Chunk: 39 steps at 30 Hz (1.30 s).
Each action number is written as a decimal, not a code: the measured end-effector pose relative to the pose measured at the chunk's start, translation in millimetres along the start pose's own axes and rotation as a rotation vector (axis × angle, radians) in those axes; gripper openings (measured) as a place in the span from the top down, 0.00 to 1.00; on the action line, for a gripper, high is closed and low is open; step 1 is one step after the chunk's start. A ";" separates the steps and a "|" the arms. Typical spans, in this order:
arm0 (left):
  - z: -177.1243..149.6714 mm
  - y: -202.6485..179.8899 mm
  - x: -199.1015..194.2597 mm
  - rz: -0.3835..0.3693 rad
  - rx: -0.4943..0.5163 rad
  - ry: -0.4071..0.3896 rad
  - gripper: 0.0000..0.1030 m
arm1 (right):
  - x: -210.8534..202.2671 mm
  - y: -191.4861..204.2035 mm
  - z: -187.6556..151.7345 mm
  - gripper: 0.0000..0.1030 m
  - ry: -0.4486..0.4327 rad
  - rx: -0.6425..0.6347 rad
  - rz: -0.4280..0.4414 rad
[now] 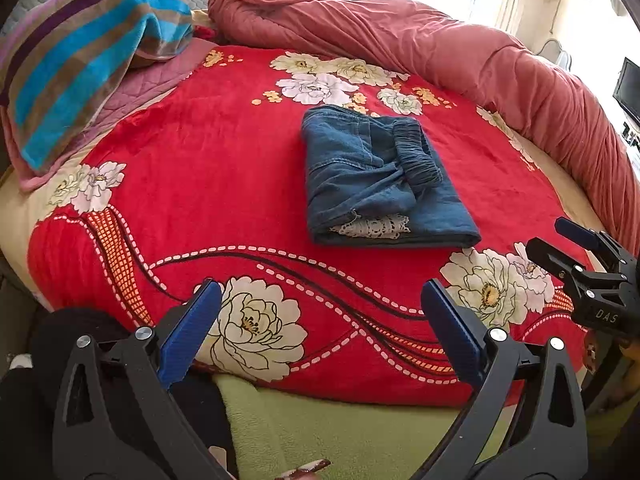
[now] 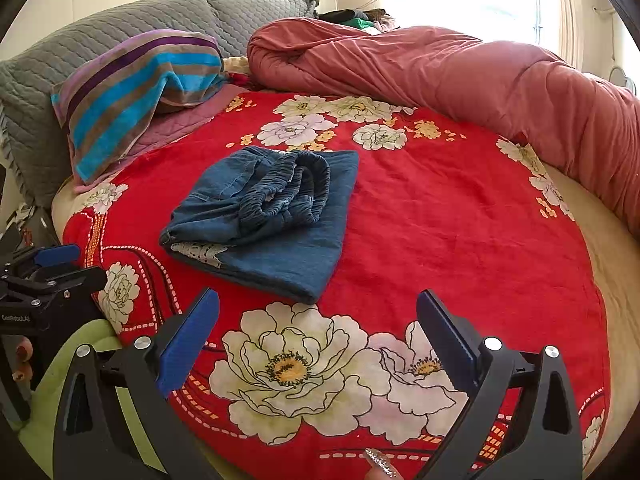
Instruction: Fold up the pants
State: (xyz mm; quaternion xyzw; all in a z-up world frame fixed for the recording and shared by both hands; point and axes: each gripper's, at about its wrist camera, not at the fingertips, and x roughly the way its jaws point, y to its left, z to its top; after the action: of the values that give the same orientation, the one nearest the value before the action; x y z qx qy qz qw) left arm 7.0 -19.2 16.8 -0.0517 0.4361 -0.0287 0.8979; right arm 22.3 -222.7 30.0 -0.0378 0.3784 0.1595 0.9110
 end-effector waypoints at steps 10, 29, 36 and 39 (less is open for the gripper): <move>-0.7 1.7 1.8 0.001 -0.008 0.010 0.09 | -0.1 -1.9 -3.8 0.05 0.000 0.007 -0.005; 0.1 3.1 4.2 0.019 -0.013 0.032 0.09 | 1.2 -12.1 -3.5 0.05 0.002 0.023 -0.019; 3.1 15.2 9.6 0.059 -0.044 0.048 0.09 | 4.5 -23.2 -4.2 0.05 0.003 0.048 -0.047; 6.3 23.4 14.8 0.125 -0.056 0.056 0.09 | 7.0 -35.8 -5.6 0.05 0.007 0.069 -0.080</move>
State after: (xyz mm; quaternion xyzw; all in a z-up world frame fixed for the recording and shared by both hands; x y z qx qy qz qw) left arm 21.2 3.0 6.4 -0.0488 0.4641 0.0383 0.8836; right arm 34.6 -255.8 19.2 -0.0220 0.3851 0.1099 0.9161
